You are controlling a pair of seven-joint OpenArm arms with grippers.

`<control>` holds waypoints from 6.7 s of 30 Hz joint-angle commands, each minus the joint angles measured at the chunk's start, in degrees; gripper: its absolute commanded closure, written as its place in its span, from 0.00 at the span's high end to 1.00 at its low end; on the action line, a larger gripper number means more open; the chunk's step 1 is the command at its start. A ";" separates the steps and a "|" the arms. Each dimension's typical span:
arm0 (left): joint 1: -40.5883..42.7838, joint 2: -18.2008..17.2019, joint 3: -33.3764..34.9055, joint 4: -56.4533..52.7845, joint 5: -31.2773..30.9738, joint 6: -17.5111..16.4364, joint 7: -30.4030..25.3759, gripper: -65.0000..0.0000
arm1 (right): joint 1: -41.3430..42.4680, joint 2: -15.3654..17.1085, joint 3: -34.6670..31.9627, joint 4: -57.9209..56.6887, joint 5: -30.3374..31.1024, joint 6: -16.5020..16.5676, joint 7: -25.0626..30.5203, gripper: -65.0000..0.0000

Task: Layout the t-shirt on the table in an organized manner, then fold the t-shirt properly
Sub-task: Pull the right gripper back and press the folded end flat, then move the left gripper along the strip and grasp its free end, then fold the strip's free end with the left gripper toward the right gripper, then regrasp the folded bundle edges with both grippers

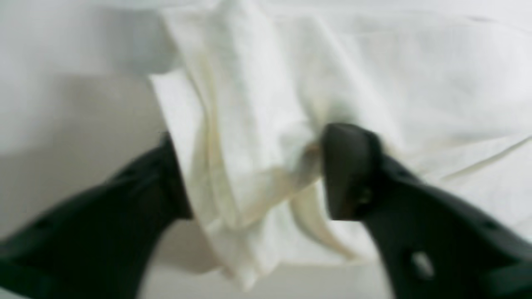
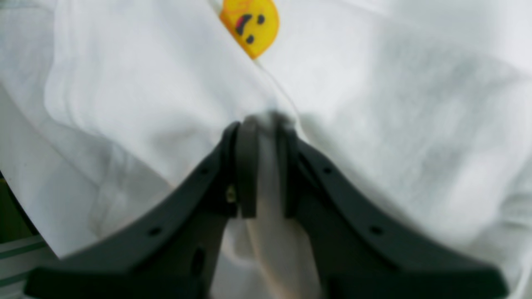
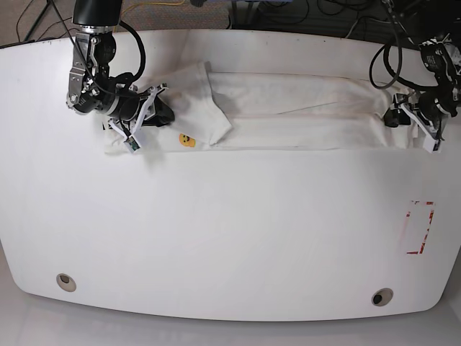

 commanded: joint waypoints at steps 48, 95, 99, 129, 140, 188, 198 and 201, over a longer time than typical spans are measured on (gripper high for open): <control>3.15 9.96 36.18 30.40 0.38 -0.06 1.60 0.00 | 0.56 -0.92 -0.01 -0.52 -4.61 -1.19 -4.78 0.13; -4.68 14.88 42.16 33.82 -6.30 -0.06 11.54 0.59 | -0.58 -1.27 -0.45 6.08 -4.61 -1.19 -6.71 0.13; -4.76 11.01 41.63 33.82 -6.21 -0.06 11.18 0.59 | -0.58 -1.27 -0.27 6.08 -4.61 -1.19 -6.71 0.13; -2.21 8.38 48.84 24.77 3.64 -0.06 1.07 0.59 | -1.02 -2.95 1.22 6.17 -4.61 -1.19 -6.71 0.13; -2.04 9.43 54.12 31.54 3.64 -0.06 1.16 0.59 | -1.02 -2.95 1.22 6.17 -4.61 -1.19 -6.80 0.13; 4.29 0.29 40.75 14.31 14.80 -0.06 -10.97 0.09 | -0.23 -5.32 6.76 24.19 3.47 -1.19 -14.45 0.18; 4.38 -1.12 40.49 13.96 14.62 -0.06 -11.06 0.09 | 2.32 -6.55 24.96 24.54 14.46 -1.19 -24.34 0.80; 4.29 -1.56 40.40 13.96 14.62 -0.06 -11.06 0.09 | 2.32 -6.46 28.82 22.08 16.31 -1.19 -24.34 0.95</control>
